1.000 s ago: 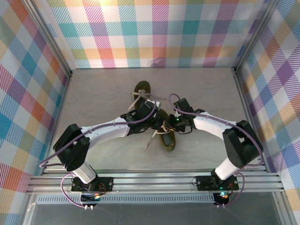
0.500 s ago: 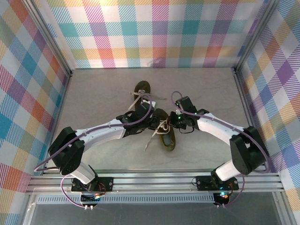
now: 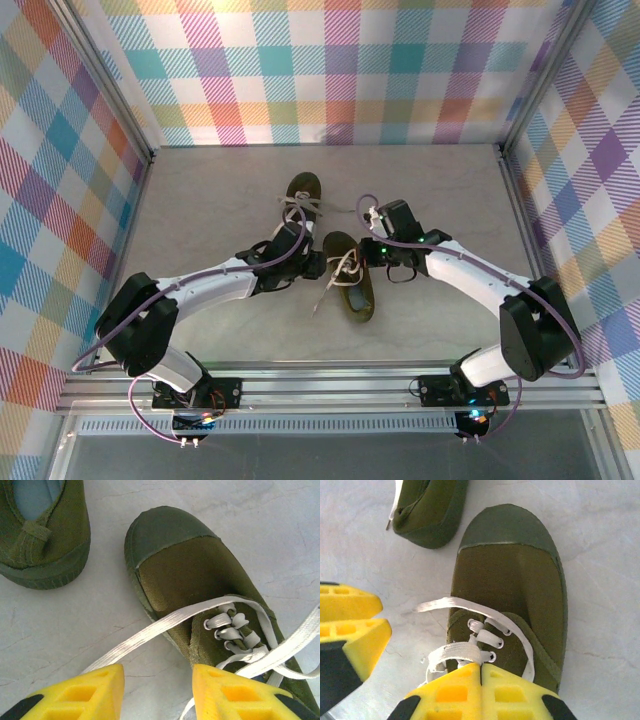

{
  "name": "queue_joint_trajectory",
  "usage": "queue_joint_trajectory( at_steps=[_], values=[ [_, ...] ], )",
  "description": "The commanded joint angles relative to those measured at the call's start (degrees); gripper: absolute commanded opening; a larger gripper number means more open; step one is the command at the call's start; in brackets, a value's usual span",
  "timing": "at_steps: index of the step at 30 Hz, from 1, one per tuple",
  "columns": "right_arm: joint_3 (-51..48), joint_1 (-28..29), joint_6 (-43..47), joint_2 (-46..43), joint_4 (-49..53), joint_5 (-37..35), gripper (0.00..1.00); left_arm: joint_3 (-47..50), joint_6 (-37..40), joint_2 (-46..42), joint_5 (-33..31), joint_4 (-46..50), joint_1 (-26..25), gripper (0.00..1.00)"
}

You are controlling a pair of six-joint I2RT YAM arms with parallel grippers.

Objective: Tie the shoes

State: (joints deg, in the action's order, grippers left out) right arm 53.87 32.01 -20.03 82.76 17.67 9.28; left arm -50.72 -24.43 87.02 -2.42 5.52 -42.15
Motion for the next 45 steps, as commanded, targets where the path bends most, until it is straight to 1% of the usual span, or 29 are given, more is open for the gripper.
queue_joint_trajectory(
  at_steps=[1,3,5,7,9,12,15,21,24,26,27,28,29,34,36,45],
  values=[
    [1.8,1.0,12.2,0.0,0.8,-0.4,0.0,0.9,0.0,-1.1,-1.2,0.1,1.2,0.4],
    [1.5,1.1,14.6,0.0,0.4,-0.5,0.0,1.1,0.3,-0.9,0.1,0.4,1.3,0.4],
    [1.7,1.2,15.8,0.2,0.3,0.5,0.0,2.3,1.4,-1.4,4.6,-2.7,1.0,0.41],
    [1.6,1.2,16.6,0.3,0.1,2.5,0.0,3.7,3.1,-2.5,9.3,-7.7,0.8,0.46],
    [1.2,1.2,16.5,0.1,-0.7,3.1,0.0,3.7,4.7,-2.6,11.5,-10.6,0.8,0.5],
    [0.9,1.2,16.3,0.3,-1.4,3.2,0.0,1.9,7.0,-0.1,14.3,-12.7,0.8,0.51],
    [1.2,1.2,16.1,0.4,-1.4,3.5,0.0,-0.3,7.6,3.4,17.6,-13.6,0.9,0.5],
    [0.9,1.2,15.7,0.3,-1.7,4.1,0.0,-1.2,7.2,6.6,19.5,-15.9,0.9,0.47],
    [0.8,1.2,15.4,0.5,-2.0,5.0,0.0,-1.6,6.9,7.6,19.8,-16.2,0.9,0.42],
    [0.5,1.2,15.1,0.6,-2.3,4.9,0.0,-1.5,7.0,7.6,19.5,-16.3,0.9,0.42],
    [0.6,1.2,14.9,0.7,-2.1,4.6,0.0,-1.3,7.0,7.3,19.4,-16.4,0.9,0.45],
    [0.8,1.2,14.7,0.9,-1.8,3.8,0.0,-1.0,7.0,7.0,19.4,-16.5,0.9,0.5],
    [0.9,1.2,14.6,1.1,-1.4,3.2,0.0,-0.7,7.2,6.7,19.5,-16.6,0.9,0.52],
    [1.2,1.1,13.1,1.4,-0.7,-2.1,0.0,1.3,7.7,4.6,20.4,-17.7,0.8,0.56],
    [1.1,1.1,13.0,1.3,-0.9,-1.4,0.0,1.5,7.9,4.5,19.8,-17.4,0.9,0.56],
    [0.7,1.1,12.8,1.2,-1.8,4.1,0.0,-1.2,8.3,8.0,18.8,-17.6,0.9,0.46]
  ],
)
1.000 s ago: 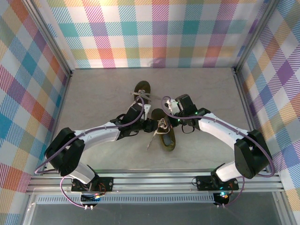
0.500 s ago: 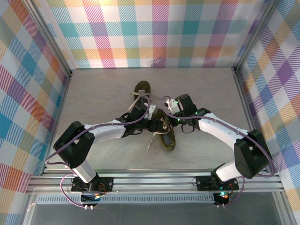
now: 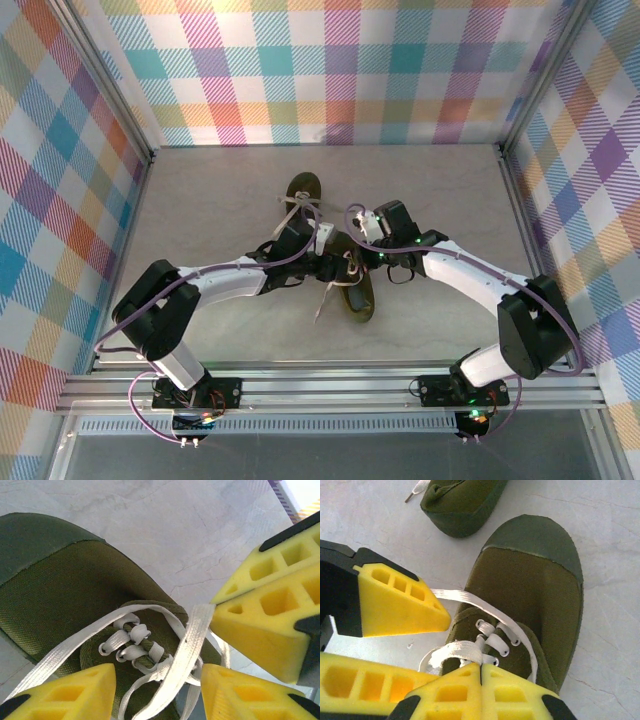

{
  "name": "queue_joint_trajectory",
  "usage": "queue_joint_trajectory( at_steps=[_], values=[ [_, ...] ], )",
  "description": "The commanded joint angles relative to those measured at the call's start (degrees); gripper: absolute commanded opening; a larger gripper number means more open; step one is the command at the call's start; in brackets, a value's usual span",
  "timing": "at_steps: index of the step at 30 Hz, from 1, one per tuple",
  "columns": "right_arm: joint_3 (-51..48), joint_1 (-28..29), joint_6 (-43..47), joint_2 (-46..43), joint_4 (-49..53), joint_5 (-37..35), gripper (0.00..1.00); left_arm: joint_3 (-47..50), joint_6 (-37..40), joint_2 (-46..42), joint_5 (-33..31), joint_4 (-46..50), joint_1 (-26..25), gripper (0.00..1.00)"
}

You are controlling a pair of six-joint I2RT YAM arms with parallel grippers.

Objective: Tie the shoes

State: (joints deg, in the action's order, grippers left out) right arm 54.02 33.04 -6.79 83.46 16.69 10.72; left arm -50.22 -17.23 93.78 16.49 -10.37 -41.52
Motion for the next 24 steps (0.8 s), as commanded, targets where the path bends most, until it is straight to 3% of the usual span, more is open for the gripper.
queue_joint_trajectory(
  at_steps=[1,2,8,11,14,16,24],
  values=[
    [0.6,0.1,-0.4,0.5,-0.9,2.8,0.0,-2.0,1.2,1.6,-0.1,-1.6,0.3,0.44],
    [0.5,0.1,-0.5,0.5,-1.0,2.7,0.0,-2.2,1.2,1.9,-0.1,-1.6,0.2,0.42],
    [-0.6,0.1,-0.9,-0.5,-2.2,1.8,0.0,-2.5,0.8,2.5,-3.0,-0.5,0.4,0.0],
    [-2.4,-0.4,-2.2,-1.7,-4.0,1.6,0.04,-2.5,0.0,2.5,-4.6,0.2,0.8,0.0],
    [-4.8,-1.1,-3.7,-3.1,-7.2,2.9,0.35,-2.4,-0.7,2.6,-5.7,0.5,1.1,0.0],
    [-5.6,-1.3,-4.4,-3.4,-8.7,4.3,0.44,-2.3,-1.4,2.7,-6.7,0.5,1.2,0.0],
    [-7.2,-1.4,-8.6,-1.2,-13.0,7.5,0.45,-1.9,-3.0,2.7,-9.7,1.5,1.9,0.0]
  ],
)
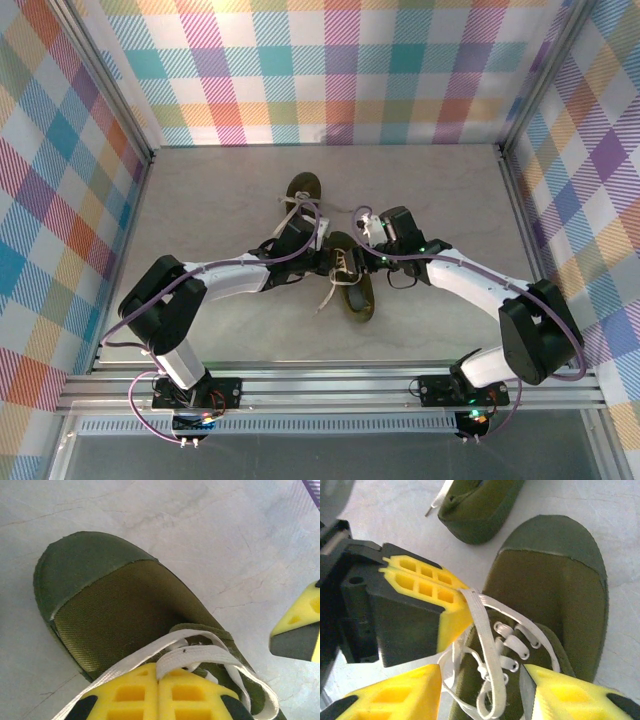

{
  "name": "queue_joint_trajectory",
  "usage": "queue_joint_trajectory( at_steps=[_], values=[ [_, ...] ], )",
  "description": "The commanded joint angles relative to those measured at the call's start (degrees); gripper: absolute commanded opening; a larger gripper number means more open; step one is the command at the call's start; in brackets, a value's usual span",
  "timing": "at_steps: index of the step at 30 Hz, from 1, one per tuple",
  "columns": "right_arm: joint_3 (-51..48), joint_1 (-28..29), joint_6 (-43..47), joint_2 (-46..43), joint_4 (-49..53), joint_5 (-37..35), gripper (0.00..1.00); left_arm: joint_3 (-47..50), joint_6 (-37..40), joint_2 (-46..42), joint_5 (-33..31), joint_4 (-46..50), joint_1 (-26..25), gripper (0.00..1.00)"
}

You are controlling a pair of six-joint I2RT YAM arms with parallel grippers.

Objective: Tie the shoes

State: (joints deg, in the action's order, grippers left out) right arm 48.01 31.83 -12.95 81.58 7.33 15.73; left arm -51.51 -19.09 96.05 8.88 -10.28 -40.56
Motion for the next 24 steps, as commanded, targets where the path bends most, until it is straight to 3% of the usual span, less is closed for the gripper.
queue_joint_trajectory(
  at_steps=[1,24],
  values=[
    [-1.5,-0.2,-2.7,0.9,-4.2,3.1,0.45,-0.8,-1.3,0.5,-2.4,1.8,1.0,0.0],
    [-2.3,0.5,-4.7,6.5,-3.4,4.1,0.52,-0.9,-2.4,1.3,-1.2,1.4,1.4,0.0]
  ],
)
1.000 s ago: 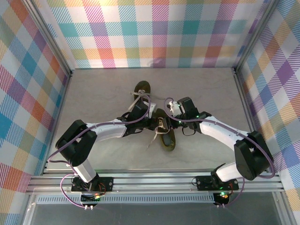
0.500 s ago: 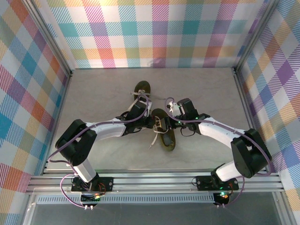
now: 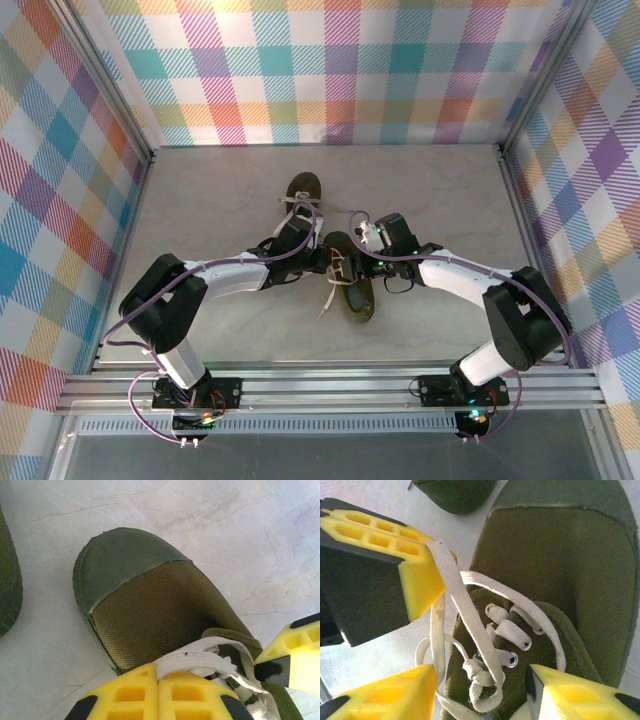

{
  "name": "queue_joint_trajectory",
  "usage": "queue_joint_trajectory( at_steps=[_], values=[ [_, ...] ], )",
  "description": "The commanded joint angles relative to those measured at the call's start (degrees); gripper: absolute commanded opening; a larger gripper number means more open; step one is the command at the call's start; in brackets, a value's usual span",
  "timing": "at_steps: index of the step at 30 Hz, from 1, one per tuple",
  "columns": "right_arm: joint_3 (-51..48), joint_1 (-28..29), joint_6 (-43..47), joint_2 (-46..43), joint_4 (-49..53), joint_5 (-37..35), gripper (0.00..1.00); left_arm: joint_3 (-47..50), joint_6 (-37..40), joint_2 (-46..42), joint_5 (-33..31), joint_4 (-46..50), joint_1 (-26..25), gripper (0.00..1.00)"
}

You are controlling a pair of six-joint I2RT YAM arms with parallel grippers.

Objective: Tie the shoes

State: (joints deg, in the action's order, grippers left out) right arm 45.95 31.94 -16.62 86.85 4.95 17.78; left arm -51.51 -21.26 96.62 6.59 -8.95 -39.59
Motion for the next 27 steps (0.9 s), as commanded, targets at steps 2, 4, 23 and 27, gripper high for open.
queue_joint_trajectory(
  at_steps=[2,4,23,27],
  values=[
    [0.0,0.4,-1.6,1.9,-1.5,2.8,0.52,-0.8,-0.2,0.7,1.4,0.0,0.5,0.0],
    [0.0,0.5,-2.2,2.3,-2.3,3.9,0.51,-0.9,-0.2,0.7,1.5,0.0,0.5,0.0],
    [-4.2,0.4,-5.8,-5.0,-7.2,6.6,0.39,-0.9,-0.3,1.6,1.5,0.0,0.5,0.0],
    [-4.5,0.4,-5.9,-5.3,-7.4,6.5,0.38,-1.0,-0.4,2.1,2.1,-0.4,0.5,0.0]
  ],
)
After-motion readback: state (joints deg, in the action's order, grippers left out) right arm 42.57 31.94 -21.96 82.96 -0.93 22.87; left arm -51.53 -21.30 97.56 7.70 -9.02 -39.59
